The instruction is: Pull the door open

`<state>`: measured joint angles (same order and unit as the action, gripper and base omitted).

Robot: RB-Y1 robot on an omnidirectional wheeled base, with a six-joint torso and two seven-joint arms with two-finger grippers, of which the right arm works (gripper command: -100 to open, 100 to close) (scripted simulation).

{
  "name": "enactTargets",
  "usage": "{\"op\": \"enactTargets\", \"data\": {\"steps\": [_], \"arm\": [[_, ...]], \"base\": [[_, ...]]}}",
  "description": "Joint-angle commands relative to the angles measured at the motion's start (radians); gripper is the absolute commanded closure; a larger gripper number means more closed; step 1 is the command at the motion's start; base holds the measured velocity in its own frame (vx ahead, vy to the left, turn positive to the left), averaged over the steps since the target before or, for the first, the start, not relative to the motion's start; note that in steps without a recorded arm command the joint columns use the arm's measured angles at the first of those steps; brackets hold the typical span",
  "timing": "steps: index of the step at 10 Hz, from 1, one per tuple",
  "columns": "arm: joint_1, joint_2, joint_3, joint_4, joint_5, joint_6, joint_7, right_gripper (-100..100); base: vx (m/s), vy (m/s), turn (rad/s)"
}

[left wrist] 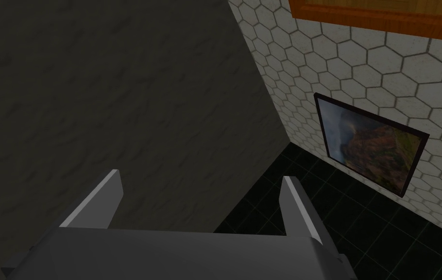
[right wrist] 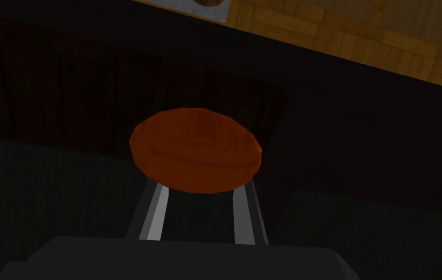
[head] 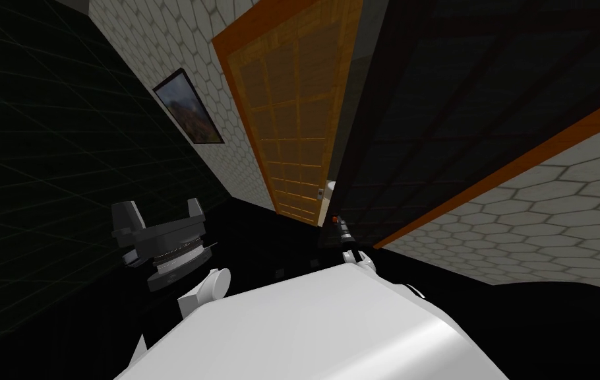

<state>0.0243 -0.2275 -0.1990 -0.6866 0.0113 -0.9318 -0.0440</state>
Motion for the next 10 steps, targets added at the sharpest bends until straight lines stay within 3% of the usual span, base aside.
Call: {"op": "enactTargets", "data": {"steps": [1, 3, 5, 7, 10], "arm": [[-0.015, 0.012, 0.018, 0.007, -0.004, -0.012, -0.029, 100], [-0.019, 0.007, 0.04, 0.01, -0.042, -0.009, -0.095, 100], [-0.019, 0.007, 0.04, 0.01, -0.042, -0.009, -0.113, 100], [-0.024, 0.002, 0.062, 0.014, -0.08, -0.006, -0.179, 100], [-0.026, -0.001, 0.072, 0.015, -0.098, -0.004, -0.238, 100]], "base": [[-0.026, -0.012, 0.029], [-0.038, -0.018, 0.063], [-0.024, -0.012, 0.016], [-0.036, -0.009, 0.065], [-0.032, -0.016, 0.033]]}}
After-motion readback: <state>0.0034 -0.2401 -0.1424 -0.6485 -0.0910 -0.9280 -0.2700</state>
